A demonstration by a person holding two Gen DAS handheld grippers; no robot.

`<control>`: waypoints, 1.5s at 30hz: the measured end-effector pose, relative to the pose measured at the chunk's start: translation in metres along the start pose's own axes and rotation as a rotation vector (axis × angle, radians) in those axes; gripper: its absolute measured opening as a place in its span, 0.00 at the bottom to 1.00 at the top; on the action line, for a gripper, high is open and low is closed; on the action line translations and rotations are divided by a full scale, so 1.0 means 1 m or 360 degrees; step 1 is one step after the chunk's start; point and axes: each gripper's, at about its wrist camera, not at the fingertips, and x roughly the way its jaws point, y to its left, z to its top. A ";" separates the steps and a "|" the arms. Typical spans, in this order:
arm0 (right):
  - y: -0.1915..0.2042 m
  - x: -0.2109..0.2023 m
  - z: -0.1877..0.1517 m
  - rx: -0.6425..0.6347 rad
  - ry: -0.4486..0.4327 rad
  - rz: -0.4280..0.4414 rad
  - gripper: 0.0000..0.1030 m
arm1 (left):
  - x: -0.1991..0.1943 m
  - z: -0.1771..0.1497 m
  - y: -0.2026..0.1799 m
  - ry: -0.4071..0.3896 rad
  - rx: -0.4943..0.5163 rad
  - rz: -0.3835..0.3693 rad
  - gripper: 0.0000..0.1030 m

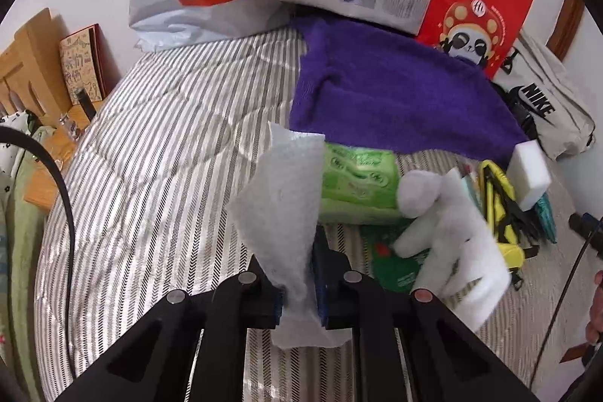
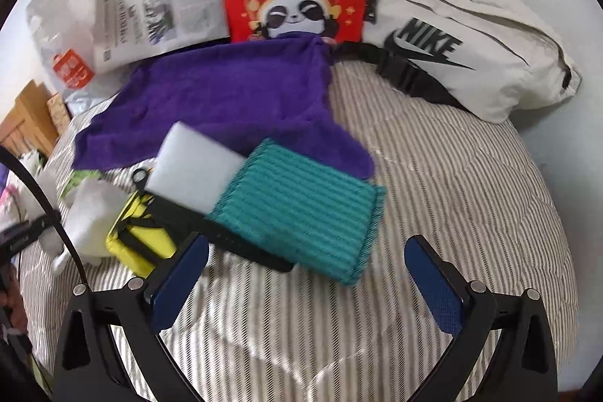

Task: Organize soft objects
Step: 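Grasp the white wet wipe with the left tool while the right tool grasps the teal striped pad, then lift the teal pad onto the purple towel with the right tool while the left carries the wipe there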

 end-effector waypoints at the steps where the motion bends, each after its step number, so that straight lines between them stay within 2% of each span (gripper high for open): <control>1: -0.003 0.004 0.002 0.0023 0.0002 0.0007 1.00 | 0.003 -0.002 0.000 -0.0001 0.0003 0.0009 0.13; 5: -0.003 0.015 0.003 -0.0012 0.0043 0.0035 1.00 | 0.010 -0.007 0.000 0.0001 0.0025 0.0008 0.13; 9: 0.015 0.020 -0.005 -0.0202 0.0011 -0.0013 1.00 | 0.011 -0.007 0.001 -0.0002 0.0028 -0.0007 0.13; 12: 0.033 0.028 -0.009 -0.0378 -0.0022 -0.0115 0.98 | 0.011 -0.007 0.002 -0.0003 0.0022 -0.0019 0.13; 15: 0.039 0.041 -0.008 -0.0422 -0.0022 -0.0219 0.96 | 0.011 -0.008 0.004 -0.0006 0.0020 -0.0036 0.13; 18: 0.039 0.055 -0.006 -0.0434 -0.0014 -0.0264 0.87 | 0.011 -0.009 0.006 -0.0010 0.0017 -0.0053 0.13; 20: 0.036 0.057 -0.004 -0.0437 -0.0038 -0.0253 0.67 | 0.010 -0.009 0.007 -0.0010 0.0007 -0.0064 0.13; 22: 0.033 0.055 -0.003 -0.0439 -0.0043 -0.0259 0.62 | 0.010 -0.009 0.007 -0.0014 0.0013 -0.0067 0.13; 24: 0.031 0.046 -0.001 -0.0425 -0.0116 -0.0242 0.49 | 0.010 -0.010 0.007 -0.0014 0.0011 -0.0068 0.13; 27: 0.023 0.026 0.007 -0.0381 -0.0192 -0.0173 0.39 | 0.010 -0.010 0.007 -0.0017 0.0009 -0.0070 0.13; 31: 0.006 0.024 0.020 -0.0242 -0.0179 -0.0018 0.38 | 0.010 -0.010 0.007 -0.0017 0.0013 -0.0065 0.13; 35: 0.005 0.039 0.026 -0.0270 -0.0152 -0.0075 0.38 | 0.009 -0.009 0.007 -0.0013 0.0015 -0.0065 0.13; 38: 0.001 0.042 0.029 -0.0249 -0.0160 -0.0057 0.36 | 0.010 -0.007 0.006 -0.0014 0.0010 -0.0062 0.13; 40: -0.002 0.037 0.031 -0.0223 -0.0180 -0.0066 0.27 | 0.010 -0.007 0.005 -0.0012 0.0017 -0.0059 0.13; 41: -0.004 0.032 0.031 -0.0204 -0.0195 -0.0058 0.26 | 0.009 -0.007 0.005 -0.0011 0.0018 -0.0065 0.12; 45: -0.012 0.012 0.034 -0.0134 -0.0232 0.0075 0.18 | 0.002 -0.006 0.006 -0.0022 0.0013 -0.0097 0.11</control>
